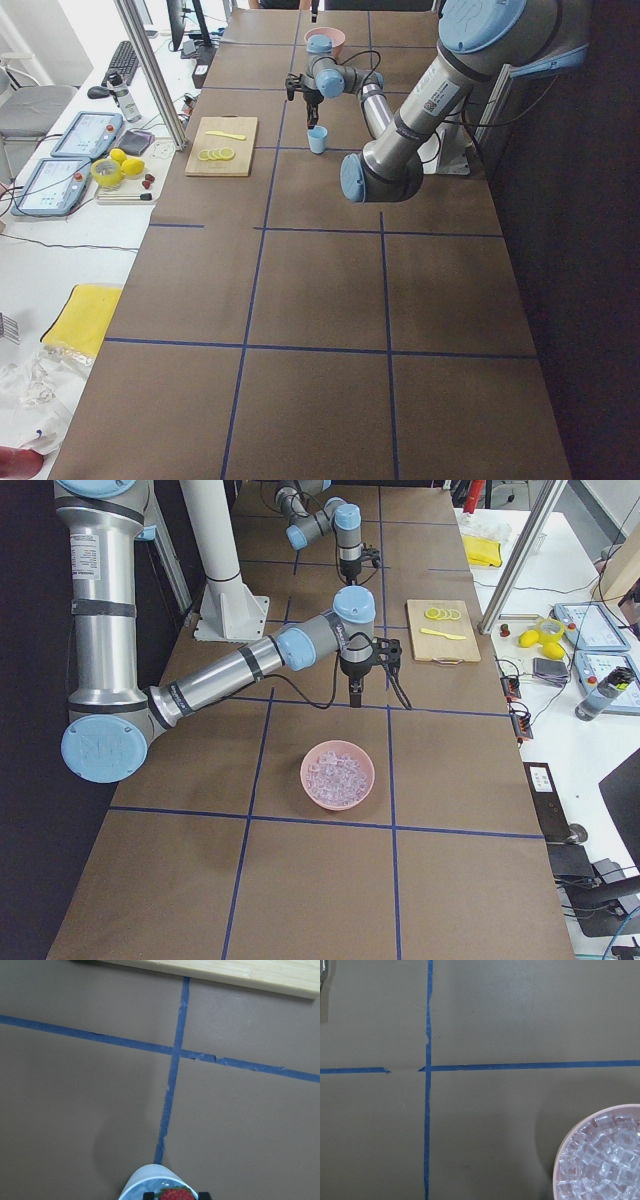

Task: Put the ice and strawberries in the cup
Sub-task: 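Carry the strawberry with the left gripper over the blue cup, then open the left gripper to drop the strawberry into the cup and withdraw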

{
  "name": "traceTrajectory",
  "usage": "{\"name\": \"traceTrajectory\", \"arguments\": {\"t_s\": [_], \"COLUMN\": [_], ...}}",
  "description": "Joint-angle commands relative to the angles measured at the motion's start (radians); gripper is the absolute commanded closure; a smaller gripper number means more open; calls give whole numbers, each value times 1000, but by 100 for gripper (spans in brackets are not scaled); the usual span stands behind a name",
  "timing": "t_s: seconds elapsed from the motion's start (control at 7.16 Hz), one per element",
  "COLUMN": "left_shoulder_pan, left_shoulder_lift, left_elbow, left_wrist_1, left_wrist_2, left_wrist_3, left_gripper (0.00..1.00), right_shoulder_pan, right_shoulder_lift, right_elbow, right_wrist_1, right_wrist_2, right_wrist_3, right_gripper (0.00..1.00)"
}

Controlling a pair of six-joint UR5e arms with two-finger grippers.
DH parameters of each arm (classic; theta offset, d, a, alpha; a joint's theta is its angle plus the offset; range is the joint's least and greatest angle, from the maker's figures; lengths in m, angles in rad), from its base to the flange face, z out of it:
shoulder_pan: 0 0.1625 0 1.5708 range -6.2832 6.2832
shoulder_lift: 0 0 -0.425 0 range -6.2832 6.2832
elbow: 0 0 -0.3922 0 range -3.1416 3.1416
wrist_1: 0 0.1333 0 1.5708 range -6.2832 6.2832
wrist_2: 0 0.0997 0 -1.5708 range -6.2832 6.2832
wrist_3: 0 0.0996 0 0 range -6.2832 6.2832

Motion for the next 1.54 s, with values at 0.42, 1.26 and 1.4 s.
{"name": "traceTrajectory", "arguments": {"t_s": [0.42,1.26,1.4], "left_shoulder_pan": [16,-150,-291], "left_shoulder_lift": [20,408,513], "left_elbow": [-15,-503,-531], "left_wrist_1": [-1,63,65], "left_wrist_2": [0,-59,-166], "left_wrist_3": [-25,341,517], "left_gripper": [45,17,17], "right_shoulder_pan": [1,108,161], "right_shoulder_lift": [0,2,3], "right_elbow": [0,-72,-136], "right_wrist_1": [0,-14,-14], "right_wrist_2": [0,2,3], "right_wrist_3": [0,-133,-241], "right_gripper": [1,1,1]}}
